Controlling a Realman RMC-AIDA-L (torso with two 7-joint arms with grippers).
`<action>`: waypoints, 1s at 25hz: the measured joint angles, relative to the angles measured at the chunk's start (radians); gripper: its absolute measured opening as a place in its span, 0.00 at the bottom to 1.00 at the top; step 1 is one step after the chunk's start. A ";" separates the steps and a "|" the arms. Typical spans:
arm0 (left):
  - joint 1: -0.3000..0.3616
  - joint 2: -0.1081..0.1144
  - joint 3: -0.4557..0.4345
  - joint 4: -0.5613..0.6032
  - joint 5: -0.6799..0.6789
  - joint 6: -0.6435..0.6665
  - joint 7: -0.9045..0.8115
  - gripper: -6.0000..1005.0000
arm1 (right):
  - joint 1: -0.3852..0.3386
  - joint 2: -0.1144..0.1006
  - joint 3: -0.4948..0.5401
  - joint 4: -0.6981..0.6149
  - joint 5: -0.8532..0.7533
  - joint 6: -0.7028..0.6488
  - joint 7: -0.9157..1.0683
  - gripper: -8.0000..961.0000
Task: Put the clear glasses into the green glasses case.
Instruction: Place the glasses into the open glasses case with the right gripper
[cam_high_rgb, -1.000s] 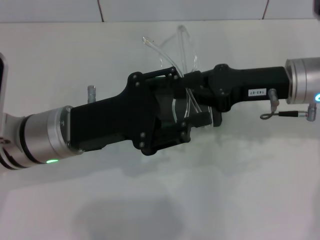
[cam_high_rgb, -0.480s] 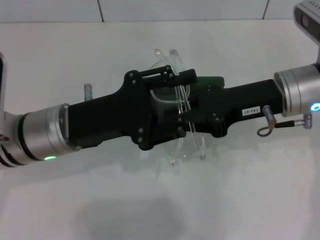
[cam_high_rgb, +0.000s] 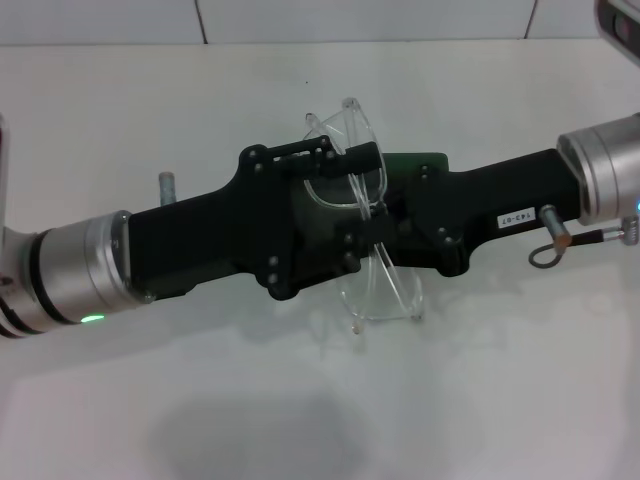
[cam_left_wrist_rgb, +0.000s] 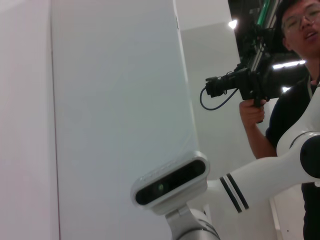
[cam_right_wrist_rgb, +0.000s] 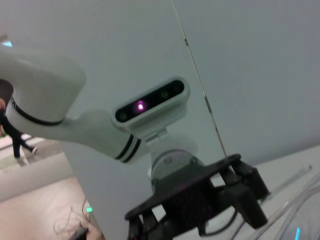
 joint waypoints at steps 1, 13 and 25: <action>0.001 0.001 0.000 0.000 0.000 -0.001 0.000 0.56 | 0.000 -0.002 0.001 -0.011 -0.012 -0.001 0.009 0.11; 0.011 0.006 0.000 0.000 -0.016 0.008 0.000 0.55 | 0.015 0.013 0.003 -0.077 -0.169 0.020 0.079 0.11; 0.008 0.000 0.000 0.000 -0.043 0.005 0.005 0.55 | 0.034 0.015 0.001 -0.062 -0.167 -0.021 0.116 0.11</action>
